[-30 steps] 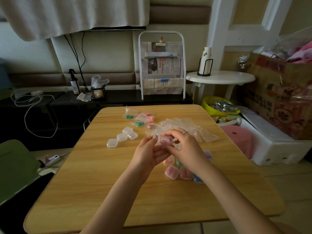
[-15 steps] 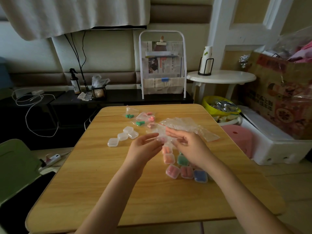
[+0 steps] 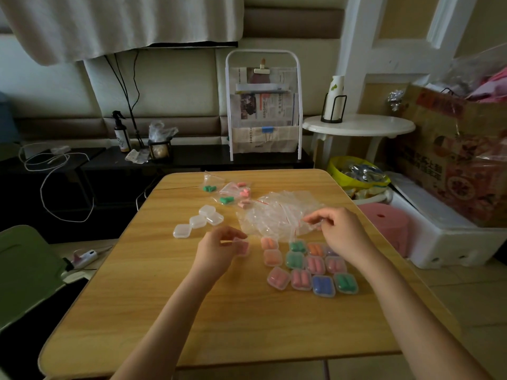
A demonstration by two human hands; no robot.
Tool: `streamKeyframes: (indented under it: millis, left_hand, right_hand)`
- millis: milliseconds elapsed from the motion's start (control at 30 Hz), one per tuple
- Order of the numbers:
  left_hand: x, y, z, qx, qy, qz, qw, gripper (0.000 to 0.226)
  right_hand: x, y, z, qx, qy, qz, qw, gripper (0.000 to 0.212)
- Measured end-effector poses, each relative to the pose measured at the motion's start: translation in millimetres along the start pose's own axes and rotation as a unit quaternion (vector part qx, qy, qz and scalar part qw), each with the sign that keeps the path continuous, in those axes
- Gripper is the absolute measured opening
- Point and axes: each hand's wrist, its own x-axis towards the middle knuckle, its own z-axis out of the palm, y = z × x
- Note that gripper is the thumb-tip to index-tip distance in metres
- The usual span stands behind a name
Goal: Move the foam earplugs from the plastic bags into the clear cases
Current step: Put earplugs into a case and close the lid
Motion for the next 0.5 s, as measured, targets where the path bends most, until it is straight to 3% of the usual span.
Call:
streamKeyframes:
  millis: [500]
  left_hand:
    - [11, -8, 14, 0.144, 0.013, 0.051, 0.988, 0.010]
  right_hand:
    - [-3, 7, 0, -0.080, -0.040, 0.014, 0.996, 0.036]
